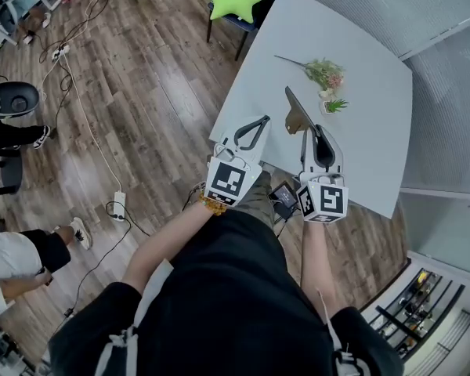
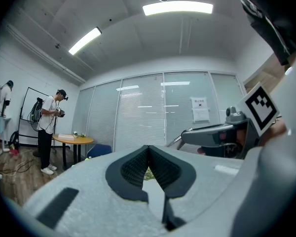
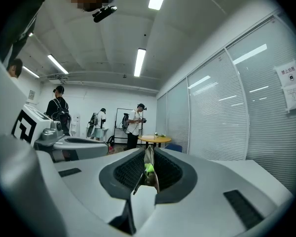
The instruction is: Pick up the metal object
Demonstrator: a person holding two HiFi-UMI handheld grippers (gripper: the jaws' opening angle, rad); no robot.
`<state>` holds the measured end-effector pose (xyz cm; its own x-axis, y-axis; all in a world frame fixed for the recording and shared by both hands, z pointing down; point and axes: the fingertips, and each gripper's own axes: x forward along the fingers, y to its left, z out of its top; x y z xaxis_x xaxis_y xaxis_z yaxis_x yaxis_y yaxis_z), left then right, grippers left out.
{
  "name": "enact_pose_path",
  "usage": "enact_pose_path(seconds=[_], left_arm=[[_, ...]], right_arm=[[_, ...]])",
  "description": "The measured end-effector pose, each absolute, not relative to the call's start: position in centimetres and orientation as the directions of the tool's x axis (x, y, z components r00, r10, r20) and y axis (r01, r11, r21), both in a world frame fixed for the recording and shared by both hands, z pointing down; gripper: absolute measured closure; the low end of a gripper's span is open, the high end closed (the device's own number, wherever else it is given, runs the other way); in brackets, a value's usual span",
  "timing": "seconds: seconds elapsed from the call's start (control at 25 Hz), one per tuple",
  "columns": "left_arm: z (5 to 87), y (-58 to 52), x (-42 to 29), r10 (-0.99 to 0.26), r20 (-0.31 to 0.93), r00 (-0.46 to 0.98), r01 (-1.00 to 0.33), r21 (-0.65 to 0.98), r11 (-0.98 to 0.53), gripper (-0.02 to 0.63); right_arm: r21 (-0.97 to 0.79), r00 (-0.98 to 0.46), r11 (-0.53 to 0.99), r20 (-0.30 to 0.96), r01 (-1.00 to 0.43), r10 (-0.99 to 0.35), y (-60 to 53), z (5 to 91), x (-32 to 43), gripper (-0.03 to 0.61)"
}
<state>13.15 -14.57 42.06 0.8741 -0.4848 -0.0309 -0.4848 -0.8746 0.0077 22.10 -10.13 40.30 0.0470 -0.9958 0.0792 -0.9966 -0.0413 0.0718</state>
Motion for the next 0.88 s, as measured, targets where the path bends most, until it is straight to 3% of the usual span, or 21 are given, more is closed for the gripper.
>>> enact_pose_path(seconds=[0.32, 0.88], left_arm=[[41.9, -14.3, 13.1, -0.478, -0.025, 0.878, -0.479, -0.002, -0.878, 0.603], [40.7, -12.0, 13.4, -0.449, -0.053, 0.892, -0.451, -0.051, -0.891, 0.603]], right_arm=[[0.066, 0.029, -0.021, 0.127, -0.998, -0.991, -9.5, 41.4, 21.0, 0.526], [0.142, 0.027, -0.019, 0.054, -0.990, -0.998, -6.8, 37.5, 20.2, 0.525]])
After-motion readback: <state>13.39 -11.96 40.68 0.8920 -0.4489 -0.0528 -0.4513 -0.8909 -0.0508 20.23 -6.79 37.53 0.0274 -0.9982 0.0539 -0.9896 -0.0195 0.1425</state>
